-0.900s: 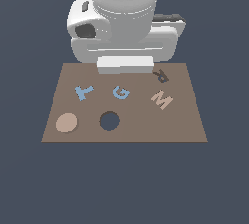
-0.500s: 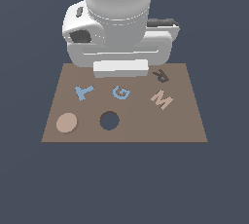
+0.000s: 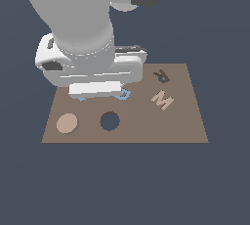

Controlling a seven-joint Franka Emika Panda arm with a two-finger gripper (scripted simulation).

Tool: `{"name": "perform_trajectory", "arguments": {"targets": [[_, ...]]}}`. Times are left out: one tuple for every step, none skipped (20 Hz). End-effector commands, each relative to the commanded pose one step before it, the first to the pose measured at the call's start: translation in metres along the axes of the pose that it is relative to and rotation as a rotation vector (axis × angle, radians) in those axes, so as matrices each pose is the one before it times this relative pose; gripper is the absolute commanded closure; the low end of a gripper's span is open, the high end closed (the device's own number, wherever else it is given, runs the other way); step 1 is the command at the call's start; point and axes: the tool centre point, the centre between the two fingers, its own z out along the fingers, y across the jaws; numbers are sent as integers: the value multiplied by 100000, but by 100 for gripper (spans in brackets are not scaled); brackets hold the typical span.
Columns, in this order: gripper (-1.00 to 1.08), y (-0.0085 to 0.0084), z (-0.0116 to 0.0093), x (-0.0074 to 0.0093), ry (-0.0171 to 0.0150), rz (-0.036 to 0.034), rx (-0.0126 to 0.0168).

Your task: Insert a designated object into the corresponding slot on a board.

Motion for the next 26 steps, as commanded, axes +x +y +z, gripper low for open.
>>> {"name": "perform_trajectory", "arguments": {"targets": [[-92,1834,1054,856,420,-1310,-83],[-92,742,426,370,177,-541,-22],[-92,750,429,376,179,-544,-20],[-92,751,430,383,183,-552,-19],[-92,757,432,387,182,-548,-17],[-92,749,428,390,184,-552,-16],[-92,708,403,371,172,-516,-14],[-92,648,368,346,159,-477,-12],[-92,592,335,320,145,-434,-10],[-92,538,304,294,134,-398,-9],[-92,489,276,270,122,-364,-7],[-92,447,251,247,110,-327,-6],[-92,402,225,228,101,-300,-6],[-92,366,203,208,88,-262,-5],[-92,320,178,193,82,-245,-4],[-92,289,160,175,73,-217,-4],[-92,259,143,159,66,-196,-3],[-92,236,129,141,56,-167,-3],[-92,200,111,128,54,-160,-3],[-92,180,98,110,44,-131,-2],[-92,153,83,96,38,-113,-2],[-92,130,70,81,31,-93,-1],[-92,101,55,69,27,-80,-1],[-92,74,40,57,21,-66,-1],[-92,83,37,31,0,0,0],[-92,3,5,41,21,-66,-1]]}}
